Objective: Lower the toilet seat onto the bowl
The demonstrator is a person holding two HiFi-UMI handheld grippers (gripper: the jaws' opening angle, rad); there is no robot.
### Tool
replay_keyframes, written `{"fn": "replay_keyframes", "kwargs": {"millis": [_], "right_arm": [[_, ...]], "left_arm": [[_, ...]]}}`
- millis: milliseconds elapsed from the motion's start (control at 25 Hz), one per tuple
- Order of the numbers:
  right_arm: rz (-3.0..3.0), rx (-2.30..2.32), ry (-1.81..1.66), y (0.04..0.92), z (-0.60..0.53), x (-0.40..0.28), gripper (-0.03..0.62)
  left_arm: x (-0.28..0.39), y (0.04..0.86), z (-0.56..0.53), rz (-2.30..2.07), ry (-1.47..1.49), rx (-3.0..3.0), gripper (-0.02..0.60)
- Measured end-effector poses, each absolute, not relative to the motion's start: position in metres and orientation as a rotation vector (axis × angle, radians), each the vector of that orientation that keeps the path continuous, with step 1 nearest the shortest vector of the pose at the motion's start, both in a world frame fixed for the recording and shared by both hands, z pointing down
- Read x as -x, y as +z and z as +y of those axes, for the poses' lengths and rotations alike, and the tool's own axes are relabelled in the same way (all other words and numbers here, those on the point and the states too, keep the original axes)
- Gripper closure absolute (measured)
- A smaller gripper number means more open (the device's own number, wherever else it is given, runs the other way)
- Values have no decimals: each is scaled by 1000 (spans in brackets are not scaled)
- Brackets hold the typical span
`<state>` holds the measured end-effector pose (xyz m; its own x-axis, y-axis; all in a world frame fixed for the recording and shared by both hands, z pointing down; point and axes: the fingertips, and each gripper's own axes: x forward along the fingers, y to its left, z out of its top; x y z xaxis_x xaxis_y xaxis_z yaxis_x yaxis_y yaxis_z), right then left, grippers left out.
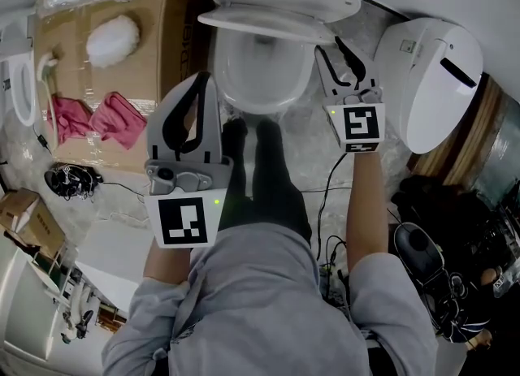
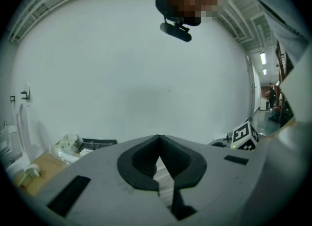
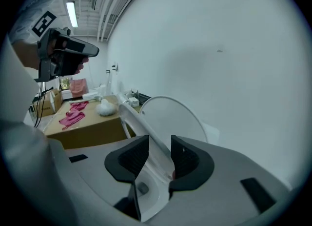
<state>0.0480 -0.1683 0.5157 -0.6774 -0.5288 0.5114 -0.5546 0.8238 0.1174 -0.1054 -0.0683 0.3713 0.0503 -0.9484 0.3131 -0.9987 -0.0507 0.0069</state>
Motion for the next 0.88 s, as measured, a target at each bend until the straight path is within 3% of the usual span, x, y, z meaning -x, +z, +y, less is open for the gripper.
{"fn": "replay_keyframes", "kwargs": {"millis": [880], "right_arm": [[-2408,-639,83,555,-75,-65,471]], "left_arm": [[89,387,-24,-1977,337,-2096,583]]}}
